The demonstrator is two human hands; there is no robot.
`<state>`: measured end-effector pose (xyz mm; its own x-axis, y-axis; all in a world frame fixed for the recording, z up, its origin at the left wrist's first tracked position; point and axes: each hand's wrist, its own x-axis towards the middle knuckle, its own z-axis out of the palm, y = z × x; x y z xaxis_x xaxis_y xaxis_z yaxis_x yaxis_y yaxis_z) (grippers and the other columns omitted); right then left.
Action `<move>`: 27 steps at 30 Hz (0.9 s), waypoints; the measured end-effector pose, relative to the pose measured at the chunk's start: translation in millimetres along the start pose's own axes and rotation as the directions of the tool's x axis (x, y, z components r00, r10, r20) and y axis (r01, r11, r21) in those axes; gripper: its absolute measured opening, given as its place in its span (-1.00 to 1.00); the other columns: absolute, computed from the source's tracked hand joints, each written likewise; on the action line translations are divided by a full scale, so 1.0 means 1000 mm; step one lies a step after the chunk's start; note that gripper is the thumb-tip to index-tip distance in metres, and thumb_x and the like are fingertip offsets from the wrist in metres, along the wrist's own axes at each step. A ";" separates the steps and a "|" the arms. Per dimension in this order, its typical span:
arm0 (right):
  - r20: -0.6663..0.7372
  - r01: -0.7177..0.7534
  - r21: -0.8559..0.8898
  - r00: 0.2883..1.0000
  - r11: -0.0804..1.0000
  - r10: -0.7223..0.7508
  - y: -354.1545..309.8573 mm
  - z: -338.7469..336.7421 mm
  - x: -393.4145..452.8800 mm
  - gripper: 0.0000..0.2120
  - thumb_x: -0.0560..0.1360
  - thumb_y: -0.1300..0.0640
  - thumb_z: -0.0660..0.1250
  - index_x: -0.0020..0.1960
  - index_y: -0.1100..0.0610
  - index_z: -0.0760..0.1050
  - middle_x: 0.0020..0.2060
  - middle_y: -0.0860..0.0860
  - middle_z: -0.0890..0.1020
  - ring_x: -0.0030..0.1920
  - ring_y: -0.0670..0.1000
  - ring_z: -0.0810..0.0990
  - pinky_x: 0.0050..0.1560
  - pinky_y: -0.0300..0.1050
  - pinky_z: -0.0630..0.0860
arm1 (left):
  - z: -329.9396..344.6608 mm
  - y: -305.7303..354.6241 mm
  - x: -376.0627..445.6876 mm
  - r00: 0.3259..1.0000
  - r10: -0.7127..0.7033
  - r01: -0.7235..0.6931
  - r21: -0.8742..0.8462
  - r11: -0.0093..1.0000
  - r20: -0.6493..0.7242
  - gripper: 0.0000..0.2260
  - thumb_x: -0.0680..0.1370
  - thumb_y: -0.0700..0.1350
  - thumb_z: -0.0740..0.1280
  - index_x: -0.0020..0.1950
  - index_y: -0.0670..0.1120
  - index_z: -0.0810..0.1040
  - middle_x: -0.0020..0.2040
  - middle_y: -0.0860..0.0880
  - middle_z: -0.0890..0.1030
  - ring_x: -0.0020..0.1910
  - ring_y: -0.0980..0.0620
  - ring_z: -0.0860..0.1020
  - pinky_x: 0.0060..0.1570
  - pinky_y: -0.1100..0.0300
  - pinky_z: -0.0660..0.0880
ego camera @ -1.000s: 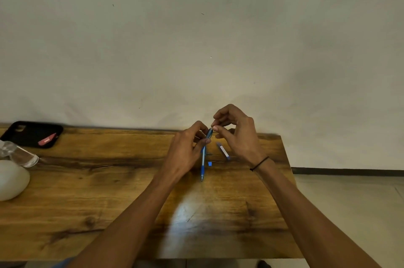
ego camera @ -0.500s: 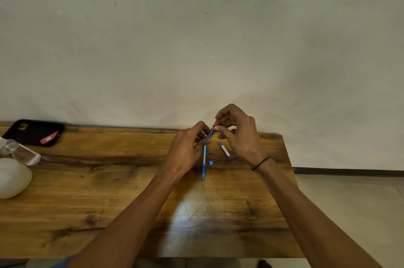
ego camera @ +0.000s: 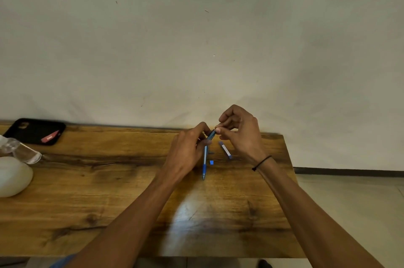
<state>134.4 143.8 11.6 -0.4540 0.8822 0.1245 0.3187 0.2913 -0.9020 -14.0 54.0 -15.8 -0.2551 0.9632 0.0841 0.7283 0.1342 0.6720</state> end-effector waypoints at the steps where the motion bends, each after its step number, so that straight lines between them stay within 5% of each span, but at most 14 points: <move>1: 0.006 0.003 -0.004 1.000 1.000 -0.003 -0.001 0.000 0.000 -0.76 0.45 0.34 0.56 -0.06 0.11 0.54 -0.27 0.00 0.69 -0.21 -0.04 0.72 -0.29 -0.15 0.69 | 0.000 0.000 0.000 1.000 -0.001 0.001 0.007 1.000 -0.001 -0.81 0.64 -0.07 0.43 0.23 -0.03 0.55 0.13 -0.07 0.74 0.05 -0.05 0.71 0.04 0.05 0.67; 12: 0.060 -0.094 0.042 0.994 0.995 0.091 0.004 -0.005 0.002 -0.77 0.43 0.37 0.56 -0.05 0.20 0.55 -0.29 0.12 0.71 -0.26 0.03 0.76 -0.26 -0.16 0.69 | 0.006 -0.007 0.001 0.997 0.070 -0.065 0.238 0.969 -0.014 -0.82 0.66 -0.14 0.38 0.23 0.02 0.48 0.08 -0.05 0.71 -0.10 -0.05 0.66 -0.12 0.08 0.61; 16: 0.094 -0.019 -0.108 0.995 0.994 0.029 0.008 -0.004 0.004 -0.75 0.44 0.34 0.56 -0.06 0.11 0.55 -0.31 0.03 0.70 -0.27 -0.09 0.74 -0.24 -0.35 0.62 | 0.011 -0.011 0.002 0.995 0.096 -0.089 0.335 0.938 -0.003 -0.79 0.64 -0.16 0.40 0.21 0.03 0.46 0.01 -0.05 0.69 -0.22 0.01 0.54 -0.24 0.18 0.42; 21: 0.096 0.082 -0.177 0.993 0.981 -0.065 0.014 -0.003 0.005 -0.73 0.44 0.31 0.56 -0.03 0.04 0.54 -0.28 -0.06 0.69 -0.20 -0.16 0.71 -0.15 -0.42 0.58 | 0.011 -0.012 0.004 0.994 0.104 -0.092 0.333 0.938 -0.018 -0.80 0.63 -0.16 0.41 0.18 0.04 0.45 -0.01 -0.04 0.67 -0.22 0.03 0.50 -0.23 0.19 0.39; 27: 0.103 0.025 -0.077 0.995 0.997 -0.017 0.019 -0.001 0.002 -0.63 0.44 0.30 0.57 0.10 -0.01 0.54 -0.20 -0.13 0.73 -0.13 -0.18 0.73 -0.16 -0.43 0.58 | 0.007 -0.009 0.003 0.998 0.061 -0.050 0.265 0.963 -0.034 -0.81 0.65 -0.12 0.39 0.21 0.04 0.46 0.05 -0.03 0.68 -0.10 -0.01 0.60 -0.15 0.19 0.47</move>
<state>140.5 151.0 -5.3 -0.5423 0.8346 0.0962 0.3708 0.3406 -0.8640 -16.8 57.5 -26.5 -0.2315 0.9611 0.1505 0.8825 0.1424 0.4483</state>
